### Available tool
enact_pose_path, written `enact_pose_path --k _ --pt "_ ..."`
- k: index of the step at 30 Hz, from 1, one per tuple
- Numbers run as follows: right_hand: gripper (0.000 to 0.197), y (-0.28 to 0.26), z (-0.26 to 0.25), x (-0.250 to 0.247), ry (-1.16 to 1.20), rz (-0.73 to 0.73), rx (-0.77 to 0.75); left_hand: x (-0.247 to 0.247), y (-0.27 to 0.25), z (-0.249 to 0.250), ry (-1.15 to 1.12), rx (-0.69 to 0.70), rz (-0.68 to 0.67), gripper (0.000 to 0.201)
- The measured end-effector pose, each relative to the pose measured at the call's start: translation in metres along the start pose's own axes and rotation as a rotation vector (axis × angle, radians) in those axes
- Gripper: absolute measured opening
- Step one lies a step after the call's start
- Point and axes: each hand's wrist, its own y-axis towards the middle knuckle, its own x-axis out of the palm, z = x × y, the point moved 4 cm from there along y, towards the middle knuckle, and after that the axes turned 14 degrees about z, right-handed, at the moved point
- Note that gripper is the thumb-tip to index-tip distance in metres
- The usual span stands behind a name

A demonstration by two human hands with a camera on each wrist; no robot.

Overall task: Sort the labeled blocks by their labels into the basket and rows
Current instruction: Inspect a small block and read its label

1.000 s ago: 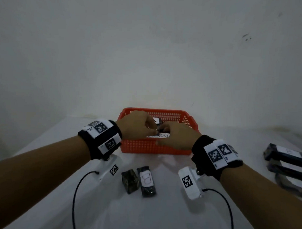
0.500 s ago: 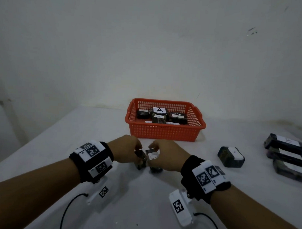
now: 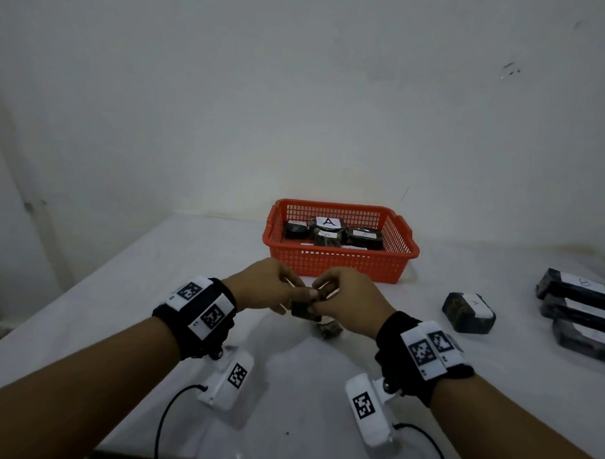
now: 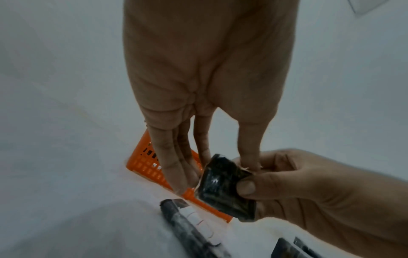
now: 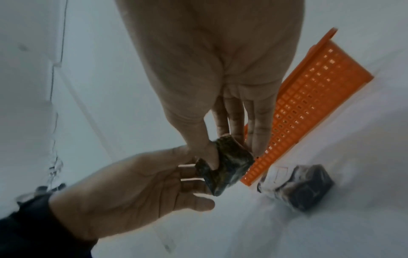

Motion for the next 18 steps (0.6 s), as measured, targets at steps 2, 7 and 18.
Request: enact_pose_path --k 2,7,18 --pt "0.032 -0.005 0.004 -0.015 0.117 0.044 0.04 0.001 -0.007 0.007 -0.133 0.002 -0.026 0.033" --pt "0.023 -0.019 0.012 -0.044 0.348 0.115 0.104 0.014 -0.018 0.023 -0.46 0.003 -0.008 0.019" --pt "0.02 -0.062 0.052 -0.069 0.689 0.24 0.278 0.057 -0.043 0.055 -0.565 0.065 0.011 0.022"
